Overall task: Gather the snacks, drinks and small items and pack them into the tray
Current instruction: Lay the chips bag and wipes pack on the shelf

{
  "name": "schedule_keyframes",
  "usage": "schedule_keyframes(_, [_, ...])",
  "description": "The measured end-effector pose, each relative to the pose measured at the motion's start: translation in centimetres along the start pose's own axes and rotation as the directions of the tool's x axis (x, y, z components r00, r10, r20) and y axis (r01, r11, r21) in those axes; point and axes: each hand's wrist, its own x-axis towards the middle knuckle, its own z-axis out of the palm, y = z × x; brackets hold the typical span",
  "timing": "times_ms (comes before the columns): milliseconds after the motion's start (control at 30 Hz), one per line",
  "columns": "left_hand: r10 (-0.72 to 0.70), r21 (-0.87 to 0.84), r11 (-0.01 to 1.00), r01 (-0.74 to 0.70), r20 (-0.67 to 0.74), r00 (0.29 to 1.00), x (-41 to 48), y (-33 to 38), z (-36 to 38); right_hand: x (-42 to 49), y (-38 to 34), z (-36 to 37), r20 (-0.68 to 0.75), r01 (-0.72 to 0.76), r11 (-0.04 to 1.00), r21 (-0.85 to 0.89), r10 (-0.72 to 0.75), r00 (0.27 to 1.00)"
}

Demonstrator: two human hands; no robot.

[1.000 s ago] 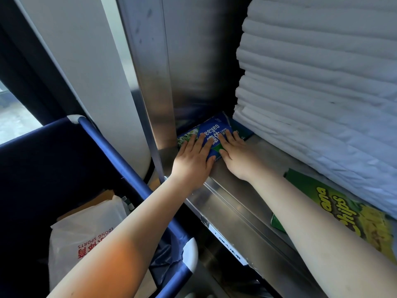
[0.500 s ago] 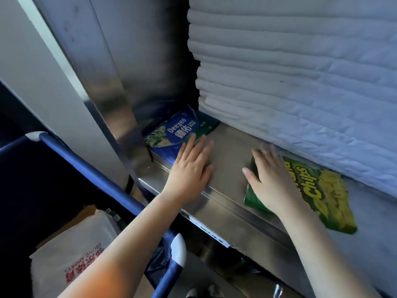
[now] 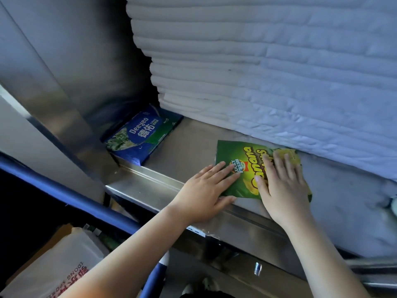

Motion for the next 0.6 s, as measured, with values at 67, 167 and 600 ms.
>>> schedule_keyframes(67, [-0.008,0.005,1.0,0.008,-0.003,1.0,-0.4,0.0,-0.1,0.1,-0.2,0.0,0.009,0.012,1.0,-0.022,-0.011,1.0])
schedule_keyframes(167, [-0.006,0.015,1.0,0.006,0.002,1.0,-1.2,-0.2,-0.2,0.1,-0.3,-0.1,0.058,0.087,0.995,-0.051,-0.083,0.995])
schedule_keyframes(600, [-0.068,0.097,0.992,0.078,-0.109,0.992,-5.7,-1.9,-1.5,0.8,-3.5,0.0,0.164,0.363,0.931,-0.041,-0.352,0.922])
